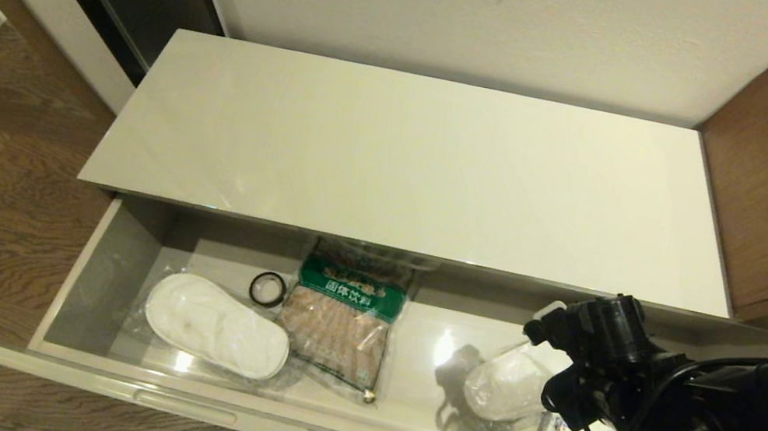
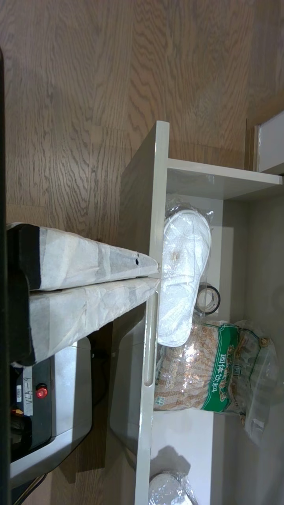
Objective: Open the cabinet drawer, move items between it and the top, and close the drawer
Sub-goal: Take out the disposable slippers from the drawer
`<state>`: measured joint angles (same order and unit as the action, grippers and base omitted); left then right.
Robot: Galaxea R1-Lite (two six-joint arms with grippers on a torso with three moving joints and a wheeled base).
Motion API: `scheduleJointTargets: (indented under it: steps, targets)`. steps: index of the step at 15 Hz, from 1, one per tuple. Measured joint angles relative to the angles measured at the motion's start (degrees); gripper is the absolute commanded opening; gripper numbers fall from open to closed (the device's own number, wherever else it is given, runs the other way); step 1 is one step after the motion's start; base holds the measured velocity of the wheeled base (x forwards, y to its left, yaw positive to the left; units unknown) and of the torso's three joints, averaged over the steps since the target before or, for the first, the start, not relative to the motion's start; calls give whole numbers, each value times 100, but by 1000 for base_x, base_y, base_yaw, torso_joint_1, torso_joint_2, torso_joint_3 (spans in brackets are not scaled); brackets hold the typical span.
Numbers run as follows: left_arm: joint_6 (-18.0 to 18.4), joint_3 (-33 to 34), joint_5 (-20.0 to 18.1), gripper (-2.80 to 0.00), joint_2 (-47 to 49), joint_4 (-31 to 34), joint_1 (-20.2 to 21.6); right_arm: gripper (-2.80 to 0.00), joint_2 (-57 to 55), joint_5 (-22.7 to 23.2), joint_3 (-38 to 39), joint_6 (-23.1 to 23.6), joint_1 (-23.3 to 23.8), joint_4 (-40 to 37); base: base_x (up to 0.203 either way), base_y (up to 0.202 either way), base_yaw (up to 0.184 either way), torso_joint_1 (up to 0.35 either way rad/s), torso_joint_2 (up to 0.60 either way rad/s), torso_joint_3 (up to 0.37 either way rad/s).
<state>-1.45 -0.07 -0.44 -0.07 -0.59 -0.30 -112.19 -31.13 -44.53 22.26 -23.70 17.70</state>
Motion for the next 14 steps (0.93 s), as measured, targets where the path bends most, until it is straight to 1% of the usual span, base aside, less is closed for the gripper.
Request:
scheduleJointTargets:
  steps: [3, 6, 7, 8, 10, 12, 14]
  targets:
    - [2, 0, 0, -280, 0, 0, -5, 0, -238, -45, 0, 161, 138, 192, 0, 0, 0, 0, 0, 0]
    - [0, 0, 0, -280, 0, 0, -2, 0, -480, -71, 68, 433, 307, 770, 0, 0, 0, 0, 0, 0]
    - [1, 0, 0, -280, 0, 0, -5, 0, -588, -132, 88, 448, 390, 982, 0, 0, 0, 0, 0, 0]
    - [3, 0, 0, -280, 0, 0, -2, 0, -714, -259, 81, 430, 457, 1196, 0, 0, 0, 0, 0, 0]
    - [-1, 0, 2, -280, 0, 0, -2, 0, -965, -671, 22, 312, 564, 1637, 0, 0, 0, 0, 0, 0]
    - [-1, 0, 0, -280, 0, -2, -2, 0, -1121, -750, 8, 147, 599, 1749, 0, 0, 0, 0, 0, 0]
    - [2, 0, -1, -280, 0, 0, -2, 0, -1196, -751, -144, 149, 613, 1714, 0, 0, 0, 0, 0, 0]
